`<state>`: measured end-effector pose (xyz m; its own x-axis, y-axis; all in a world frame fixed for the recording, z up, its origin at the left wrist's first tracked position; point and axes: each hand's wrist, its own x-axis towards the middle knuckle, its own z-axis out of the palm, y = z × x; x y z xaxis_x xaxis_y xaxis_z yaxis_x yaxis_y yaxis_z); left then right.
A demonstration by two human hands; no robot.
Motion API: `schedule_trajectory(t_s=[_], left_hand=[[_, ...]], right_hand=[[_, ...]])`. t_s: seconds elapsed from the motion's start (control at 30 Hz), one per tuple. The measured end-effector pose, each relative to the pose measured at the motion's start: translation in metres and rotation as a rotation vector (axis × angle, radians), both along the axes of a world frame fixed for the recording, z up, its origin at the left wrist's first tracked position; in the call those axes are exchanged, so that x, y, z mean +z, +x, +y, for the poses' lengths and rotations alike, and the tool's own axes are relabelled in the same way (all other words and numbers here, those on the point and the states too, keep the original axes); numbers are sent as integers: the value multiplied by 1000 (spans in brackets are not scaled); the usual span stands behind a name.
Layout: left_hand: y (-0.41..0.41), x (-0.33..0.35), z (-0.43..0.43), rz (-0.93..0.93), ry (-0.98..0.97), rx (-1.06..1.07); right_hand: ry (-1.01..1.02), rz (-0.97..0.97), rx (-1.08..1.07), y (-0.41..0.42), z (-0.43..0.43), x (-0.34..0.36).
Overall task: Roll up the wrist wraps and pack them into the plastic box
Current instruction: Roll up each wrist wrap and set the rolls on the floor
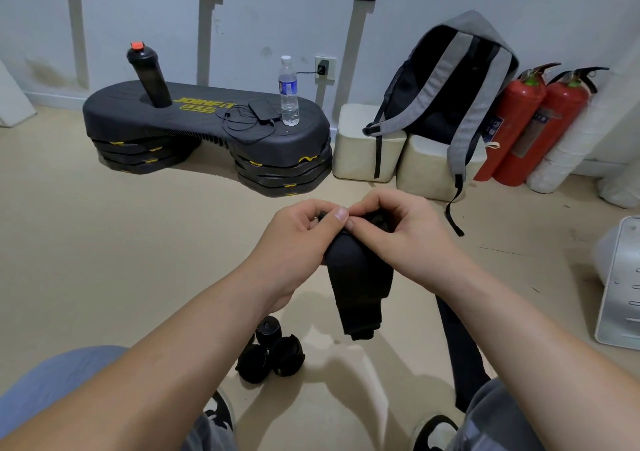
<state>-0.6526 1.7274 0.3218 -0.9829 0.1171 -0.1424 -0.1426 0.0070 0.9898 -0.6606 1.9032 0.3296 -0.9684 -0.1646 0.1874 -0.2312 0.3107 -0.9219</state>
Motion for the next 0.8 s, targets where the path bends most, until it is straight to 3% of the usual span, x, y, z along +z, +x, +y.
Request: schedule_trajectory(t_s=[0.17, 0.3, 0.4, 0.57, 0.8], left_hand=[[-3, 2, -4, 15, -7, 53], [-2, 5, -2, 73, -59, 50], [0, 6, -2, 155, -115, 46], [3, 7, -4, 239, -119, 27], [3, 12, -5, 113, 79, -33]], right_hand=[[-181, -68, 140, 5, 2, 9], [-241, -304, 72, 3, 0, 12], [-236, -362, 72, 3, -2, 14], [-120, -258, -3, 7, -6, 13], [-32, -50, -51, 7, -8, 8]])
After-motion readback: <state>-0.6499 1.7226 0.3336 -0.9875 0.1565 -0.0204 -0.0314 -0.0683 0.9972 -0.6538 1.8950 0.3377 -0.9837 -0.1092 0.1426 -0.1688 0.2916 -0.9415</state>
